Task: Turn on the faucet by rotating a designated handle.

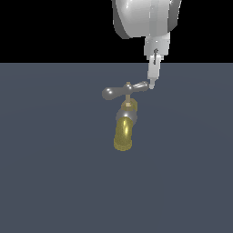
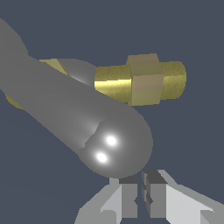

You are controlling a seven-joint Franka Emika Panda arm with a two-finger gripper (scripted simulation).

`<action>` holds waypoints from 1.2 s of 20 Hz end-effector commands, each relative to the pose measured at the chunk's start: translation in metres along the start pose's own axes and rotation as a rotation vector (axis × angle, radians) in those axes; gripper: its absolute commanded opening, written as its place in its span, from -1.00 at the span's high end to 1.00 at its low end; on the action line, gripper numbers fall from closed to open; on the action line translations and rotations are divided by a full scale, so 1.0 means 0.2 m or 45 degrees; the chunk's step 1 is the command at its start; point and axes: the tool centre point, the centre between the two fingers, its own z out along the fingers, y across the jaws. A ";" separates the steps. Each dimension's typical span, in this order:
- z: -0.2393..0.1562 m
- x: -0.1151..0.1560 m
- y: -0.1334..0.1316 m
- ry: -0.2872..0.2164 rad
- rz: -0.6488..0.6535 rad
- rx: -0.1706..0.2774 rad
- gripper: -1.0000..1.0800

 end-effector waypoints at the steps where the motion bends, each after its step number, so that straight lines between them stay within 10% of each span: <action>1: 0.00 0.12 0.01 0.008 -0.021 -0.003 1.00; 14: -0.02 0.60 0.04 0.022 -0.060 -0.008 1.00; 15: -0.02 0.60 0.04 0.022 -0.060 -0.008 1.00; 16: -0.01 0.30 0.09 -0.015 0.027 -0.015 1.00; 24: -0.01 0.51 -0.02 -0.003 -0.003 -0.013 1.00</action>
